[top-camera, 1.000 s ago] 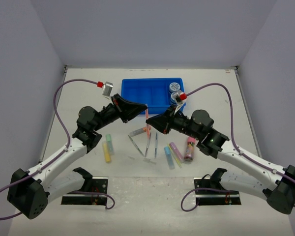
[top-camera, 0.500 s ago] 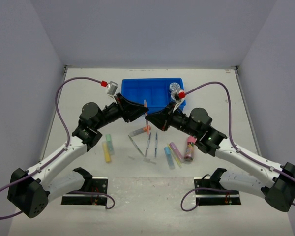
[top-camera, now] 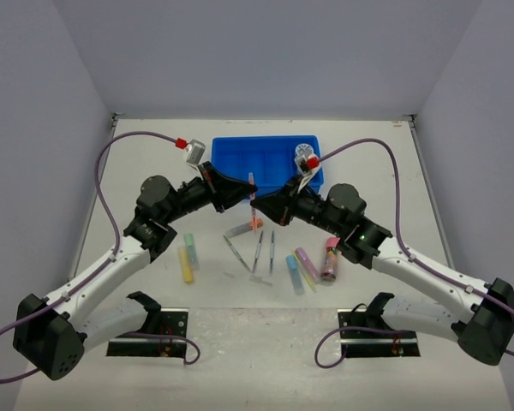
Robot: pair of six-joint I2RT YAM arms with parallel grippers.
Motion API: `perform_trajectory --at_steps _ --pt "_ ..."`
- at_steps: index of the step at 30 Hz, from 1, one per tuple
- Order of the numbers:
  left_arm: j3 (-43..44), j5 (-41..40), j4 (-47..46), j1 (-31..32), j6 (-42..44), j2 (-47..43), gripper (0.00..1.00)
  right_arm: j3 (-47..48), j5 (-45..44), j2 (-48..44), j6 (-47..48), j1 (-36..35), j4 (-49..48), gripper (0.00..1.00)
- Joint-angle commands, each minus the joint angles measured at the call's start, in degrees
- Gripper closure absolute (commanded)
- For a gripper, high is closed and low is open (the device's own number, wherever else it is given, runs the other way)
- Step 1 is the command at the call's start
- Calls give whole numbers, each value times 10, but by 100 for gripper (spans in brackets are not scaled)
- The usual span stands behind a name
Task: Sort the stationery into containers
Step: Close the pen cap on the pen.
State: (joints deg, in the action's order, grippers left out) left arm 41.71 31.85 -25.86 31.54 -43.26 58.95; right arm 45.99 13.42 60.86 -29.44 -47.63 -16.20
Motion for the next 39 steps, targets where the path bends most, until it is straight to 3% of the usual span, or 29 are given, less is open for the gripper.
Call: perform_trajectory --at_steps 1,3,5,8,10,12,13,16,20,25,31,39 --pt "28 30 -13 2 14 -11 100 40 46 21 12 -2 -32 86" --pt "38 31 -7 1 21 -18 100 37 71 34 8 -2 -41 74" --pt "44 31 -1 1 22 -22 100 36 80 45 1 -2 -49 73" --pt "50 30 4 2 21 -29 100 39 88 52 0 -2 -55 81" --pt "50 27 8 2 23 -31 100 43 87 54 1 -1 -54 97" --pt "51 22 16 2 29 -34 99 48 86 53 3 -1 -46 100" --pt "52 15 25 2 33 -35 93 49 85 52 3 -1 -45 100" --pt "62 4 59 2 54 -33 56 52 81 44 7 -2 -36 100" --pt "81 -19 116 2 81 -42 31 55 75 37 15 -1 -19 100" --pt "129 -59 182 2 117 -38 30 57 83 31 23 -1 -7 100" --pt "168 -69 203 2 110 -10 56 67 100 37 25 -1 6 100" --pt "158 -22 175 2 96 2 60 77 97 38 29 -1 19 100"
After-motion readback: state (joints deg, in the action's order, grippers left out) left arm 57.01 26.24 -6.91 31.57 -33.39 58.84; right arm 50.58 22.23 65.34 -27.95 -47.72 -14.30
